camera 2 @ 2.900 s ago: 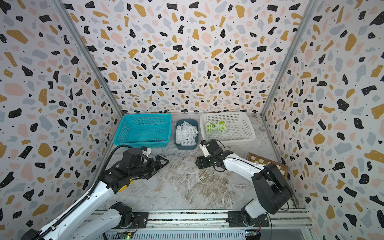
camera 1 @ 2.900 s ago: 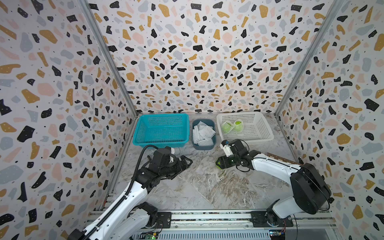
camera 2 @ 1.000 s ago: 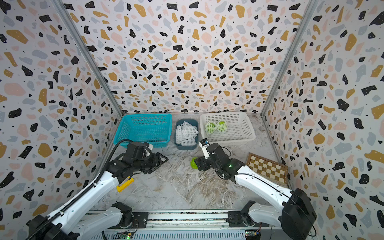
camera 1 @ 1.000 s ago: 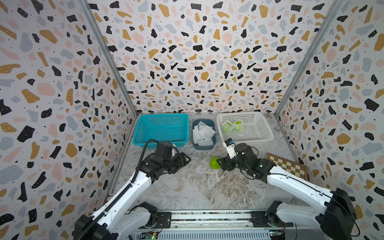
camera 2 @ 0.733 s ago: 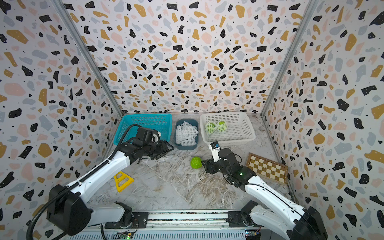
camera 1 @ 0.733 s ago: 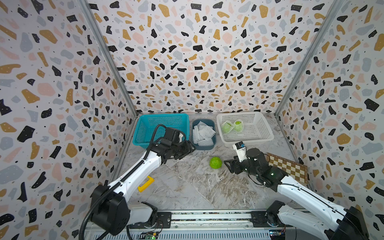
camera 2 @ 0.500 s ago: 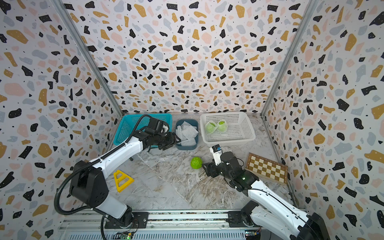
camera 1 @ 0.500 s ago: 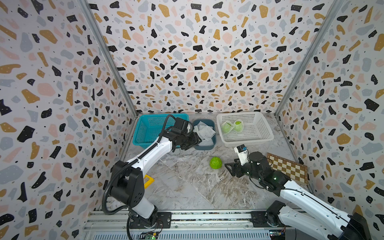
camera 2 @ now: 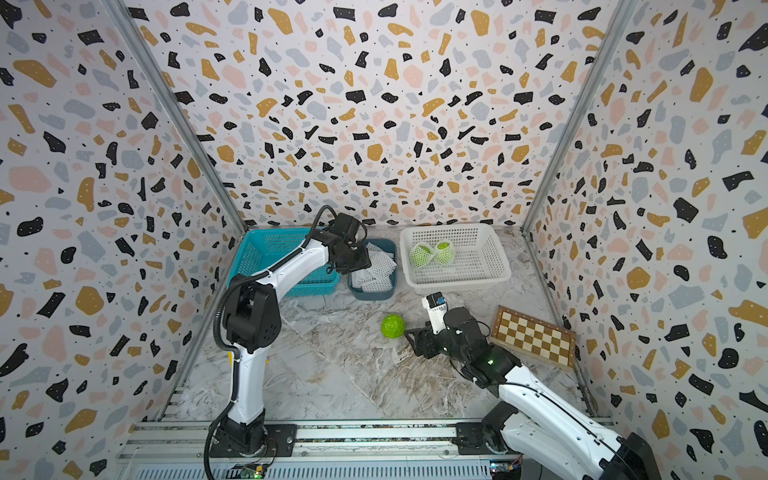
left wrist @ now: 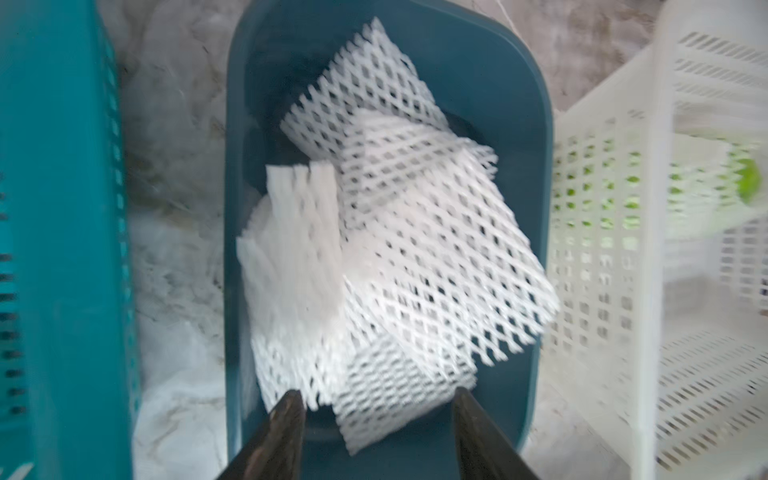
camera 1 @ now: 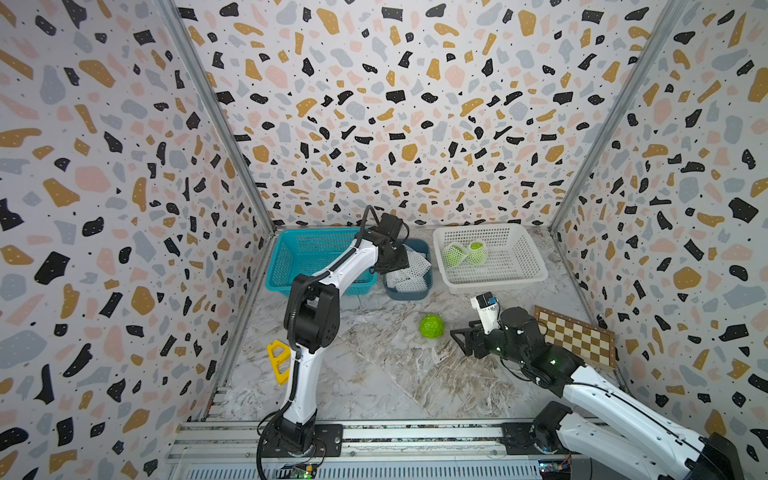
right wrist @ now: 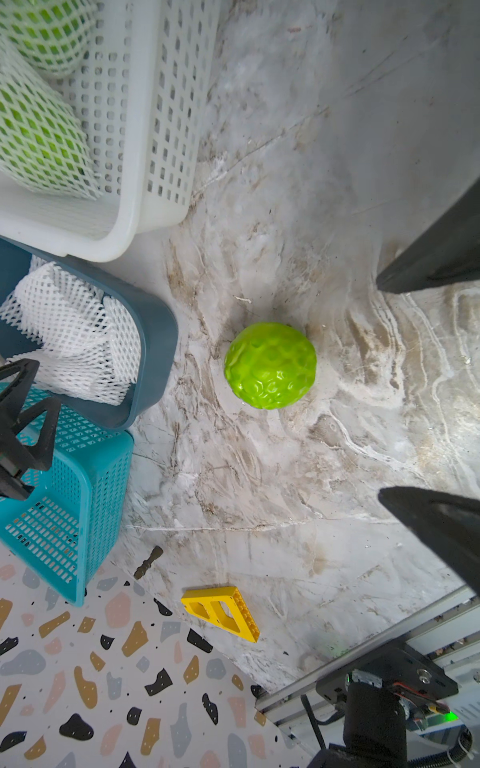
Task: Sleeve custard apples in foam nets
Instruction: Pick up the foam net from the storage box.
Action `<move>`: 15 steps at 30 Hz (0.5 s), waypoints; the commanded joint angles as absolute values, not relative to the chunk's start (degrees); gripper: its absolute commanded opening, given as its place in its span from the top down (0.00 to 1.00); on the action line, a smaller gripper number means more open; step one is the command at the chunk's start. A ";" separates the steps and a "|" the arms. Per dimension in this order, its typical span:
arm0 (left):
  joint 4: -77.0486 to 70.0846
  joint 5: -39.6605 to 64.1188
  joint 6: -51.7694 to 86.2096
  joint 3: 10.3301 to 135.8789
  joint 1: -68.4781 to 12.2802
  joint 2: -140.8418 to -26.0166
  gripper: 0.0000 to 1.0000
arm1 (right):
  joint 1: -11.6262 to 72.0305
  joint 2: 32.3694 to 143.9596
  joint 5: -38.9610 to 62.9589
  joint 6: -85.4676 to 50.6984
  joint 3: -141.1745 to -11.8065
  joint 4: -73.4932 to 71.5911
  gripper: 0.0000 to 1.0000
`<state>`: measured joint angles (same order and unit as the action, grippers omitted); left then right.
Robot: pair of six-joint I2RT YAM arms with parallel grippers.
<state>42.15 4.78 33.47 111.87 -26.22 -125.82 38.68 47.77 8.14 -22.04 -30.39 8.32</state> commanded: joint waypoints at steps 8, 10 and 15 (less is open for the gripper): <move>50.68 -1.26 29.36 123.26 -26.20 -133.41 0.60 | 38.37 46.76 7.78 -22.10 -30.32 8.63 0.25; 50.80 -1.23 29.08 123.87 -26.20 -134.07 0.66 | 38.39 46.76 7.49 -21.97 -30.37 8.67 0.25; 51.45 -1.41 28.00 125.23 -26.21 -134.83 0.85 | 38.40 47.47 7.88 -21.92 -30.66 8.58 0.25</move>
